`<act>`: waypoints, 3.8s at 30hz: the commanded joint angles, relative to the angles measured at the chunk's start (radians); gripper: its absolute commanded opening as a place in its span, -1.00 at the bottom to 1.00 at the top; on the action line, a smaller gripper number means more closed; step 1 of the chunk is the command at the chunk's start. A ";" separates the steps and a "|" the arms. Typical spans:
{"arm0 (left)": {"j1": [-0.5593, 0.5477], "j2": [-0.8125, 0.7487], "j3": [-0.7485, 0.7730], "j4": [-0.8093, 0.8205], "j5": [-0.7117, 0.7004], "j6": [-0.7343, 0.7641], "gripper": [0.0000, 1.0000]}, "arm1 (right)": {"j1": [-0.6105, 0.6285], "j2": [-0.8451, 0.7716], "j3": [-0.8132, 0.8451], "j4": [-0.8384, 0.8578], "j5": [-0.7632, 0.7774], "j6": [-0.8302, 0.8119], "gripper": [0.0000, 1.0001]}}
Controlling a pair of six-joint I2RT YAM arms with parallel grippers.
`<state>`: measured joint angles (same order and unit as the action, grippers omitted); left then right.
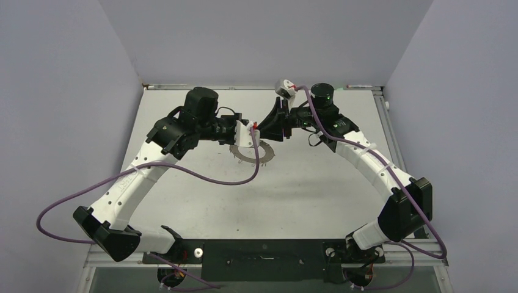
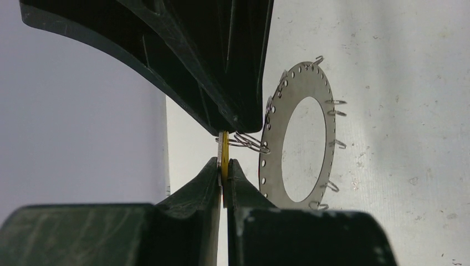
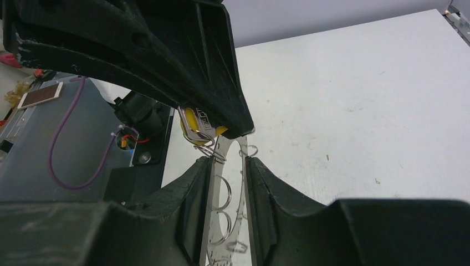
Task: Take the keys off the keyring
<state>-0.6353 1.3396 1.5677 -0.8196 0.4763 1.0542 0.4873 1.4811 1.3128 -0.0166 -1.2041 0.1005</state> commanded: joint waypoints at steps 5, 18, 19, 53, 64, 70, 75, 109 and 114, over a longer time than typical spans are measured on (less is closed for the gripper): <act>-0.003 0.002 0.061 0.024 0.033 -0.023 -1.00 | 0.030 0.000 0.045 0.020 -0.021 -0.059 -0.52; -0.003 -0.012 0.035 0.019 -0.001 -0.053 -1.00 | 0.030 -0.008 0.045 -0.009 0.007 -0.062 -0.89; -0.002 -0.015 0.029 0.019 -0.011 -0.056 -1.00 | 0.029 -0.008 0.045 -0.013 0.007 -0.063 -0.89; 0.034 -0.081 -0.124 -0.005 -0.076 0.069 -1.00 | 0.015 0.011 -0.008 0.226 -0.012 0.193 -0.89; 0.081 -0.054 -0.087 -0.004 -0.068 0.013 -1.00 | 0.014 -0.002 -0.014 0.212 -0.066 0.173 -0.89; 0.108 -0.032 -0.052 -0.005 -0.047 -0.007 -1.00 | 0.017 -0.006 -0.016 0.188 -0.079 0.147 -0.89; 0.116 -0.024 -0.029 -0.007 -0.033 -0.025 -1.00 | 0.026 -0.007 0.002 0.076 -0.093 0.051 -0.89; 0.005 0.060 0.189 -0.242 -0.033 -0.260 -1.00 | 0.037 0.042 0.090 -0.144 -0.027 -0.183 -0.60; 0.005 0.078 0.193 -0.248 -0.101 -0.360 -1.00 | -0.023 0.041 0.130 -0.151 -0.028 -0.177 -0.11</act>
<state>-0.6270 1.4075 1.7092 -1.0668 0.4232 0.8032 0.5133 1.5303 1.3682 -0.1963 -1.2259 -0.0566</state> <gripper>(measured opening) 0.020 0.372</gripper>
